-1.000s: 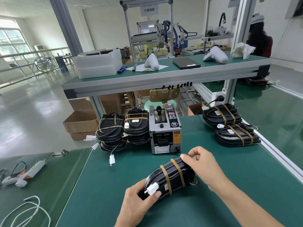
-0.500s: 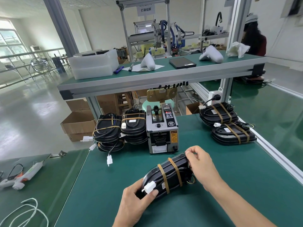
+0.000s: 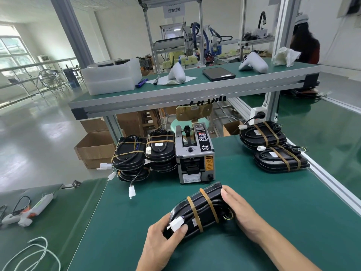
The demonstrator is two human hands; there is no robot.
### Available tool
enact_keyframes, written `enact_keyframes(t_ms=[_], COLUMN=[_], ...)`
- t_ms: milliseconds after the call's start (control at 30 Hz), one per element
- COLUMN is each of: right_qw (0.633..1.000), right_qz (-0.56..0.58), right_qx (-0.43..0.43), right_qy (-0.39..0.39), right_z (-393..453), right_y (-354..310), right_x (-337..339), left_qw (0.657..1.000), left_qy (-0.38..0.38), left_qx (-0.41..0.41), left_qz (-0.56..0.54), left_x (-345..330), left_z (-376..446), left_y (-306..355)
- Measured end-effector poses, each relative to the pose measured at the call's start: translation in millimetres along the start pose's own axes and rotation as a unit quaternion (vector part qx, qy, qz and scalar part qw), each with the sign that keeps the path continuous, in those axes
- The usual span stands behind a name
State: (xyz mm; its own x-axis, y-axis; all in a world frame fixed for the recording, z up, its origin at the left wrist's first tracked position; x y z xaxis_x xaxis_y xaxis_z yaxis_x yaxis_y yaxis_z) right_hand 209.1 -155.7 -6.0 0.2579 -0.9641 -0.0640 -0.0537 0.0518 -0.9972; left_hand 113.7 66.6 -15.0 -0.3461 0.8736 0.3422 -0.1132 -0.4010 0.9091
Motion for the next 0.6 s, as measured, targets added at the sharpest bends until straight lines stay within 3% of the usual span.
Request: enact_keyframes(t_ms=[300, 400, 467, 533, 600], right_qw=[0.999, 0.994, 0.969, 0.909, 0.861], right_qz=[-0.038, -0.104, -0.233, -0.394, -0.479], right_qx=[0.01, 0.038, 0.082, 0.138, 0.173], right_qy=[-0.016, -0.025, -0.017, 0.001, -0.005], right_z=[-1.9, -0.7, 1.3, 1.4, -4.7], right_y=[-25.1, -57.6, -82.1, -102.3, -114.4], right_x=[-2.3, -3.7, -4.5, -11.2, -29.0], left_qw=[0.999, 0.999, 0.999, 0.999, 0.999], left_qy=[-0.034, -0.037, -0.029, -0.025, -0.027], left_qx=[-0.009, -0.011, -0.012, -0.019, -0.024], left_qz=[0.007, 0.007, 0.016, 0.017, 0.012], left_x=[-3.5, -4.4, -3.4, -2.5, -1.9], left_z=[-2.7, -3.3, -1.8, -0.4, 0.3], left_y=[6.8, 5.3, 4.8, 4.8, 4.5])
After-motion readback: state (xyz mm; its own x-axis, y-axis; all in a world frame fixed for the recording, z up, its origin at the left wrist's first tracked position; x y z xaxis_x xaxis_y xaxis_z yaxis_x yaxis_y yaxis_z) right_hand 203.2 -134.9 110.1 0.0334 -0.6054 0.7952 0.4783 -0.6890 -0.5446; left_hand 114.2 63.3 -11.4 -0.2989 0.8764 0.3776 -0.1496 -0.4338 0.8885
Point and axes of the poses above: each hand's wrist, its own z-axis towards the middle knuckle, its own x-axis out of the back of the hand, y = z × x, the point moved 8 cm from there along z, towards the middle knuckle, and after that the axes turned 10 degrees about y, right-handed, at the moved point
